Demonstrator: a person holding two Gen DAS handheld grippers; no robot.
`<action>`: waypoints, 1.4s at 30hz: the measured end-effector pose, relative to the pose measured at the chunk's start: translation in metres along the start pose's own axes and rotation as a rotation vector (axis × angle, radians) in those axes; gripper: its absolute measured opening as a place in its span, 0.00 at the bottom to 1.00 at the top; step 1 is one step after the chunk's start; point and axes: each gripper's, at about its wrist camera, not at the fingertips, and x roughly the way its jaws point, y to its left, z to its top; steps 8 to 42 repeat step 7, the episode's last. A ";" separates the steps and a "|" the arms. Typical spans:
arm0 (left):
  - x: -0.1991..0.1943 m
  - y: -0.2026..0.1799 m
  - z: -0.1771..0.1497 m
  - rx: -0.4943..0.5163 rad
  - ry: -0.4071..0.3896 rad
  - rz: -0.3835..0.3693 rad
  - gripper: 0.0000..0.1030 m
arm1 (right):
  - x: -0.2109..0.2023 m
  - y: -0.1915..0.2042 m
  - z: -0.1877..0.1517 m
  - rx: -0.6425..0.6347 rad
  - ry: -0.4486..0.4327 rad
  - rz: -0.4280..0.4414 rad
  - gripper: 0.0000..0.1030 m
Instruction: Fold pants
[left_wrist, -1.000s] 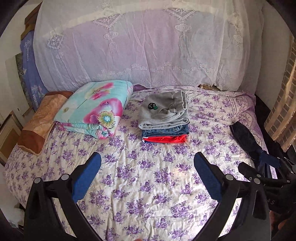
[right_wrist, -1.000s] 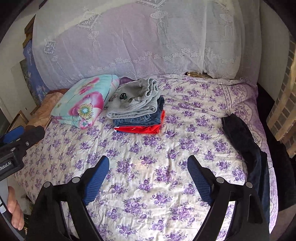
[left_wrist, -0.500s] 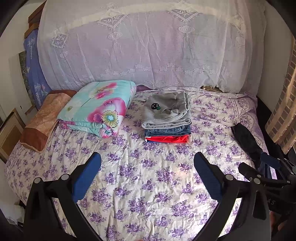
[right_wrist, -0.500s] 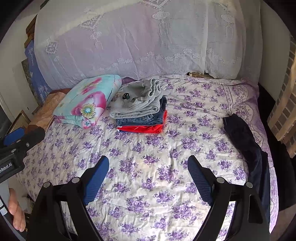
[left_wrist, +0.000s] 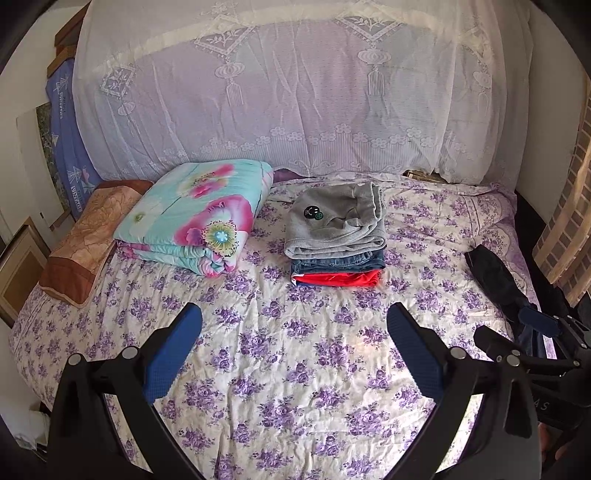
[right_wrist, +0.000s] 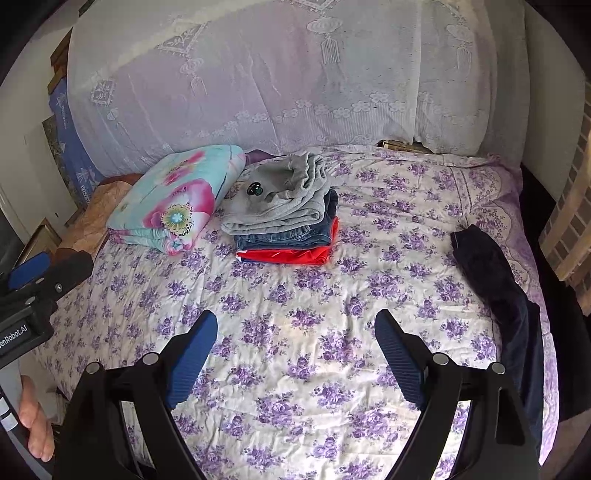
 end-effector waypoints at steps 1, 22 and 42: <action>0.002 0.000 0.000 0.001 0.004 0.000 0.95 | 0.001 0.001 0.000 0.000 0.003 0.000 0.85; 0.010 0.004 0.001 -0.019 0.024 -0.003 0.95 | 0.008 0.001 0.000 0.002 0.019 0.000 0.85; 0.010 0.004 0.001 -0.019 0.024 -0.003 0.95 | 0.008 0.001 0.000 0.002 0.019 0.000 0.85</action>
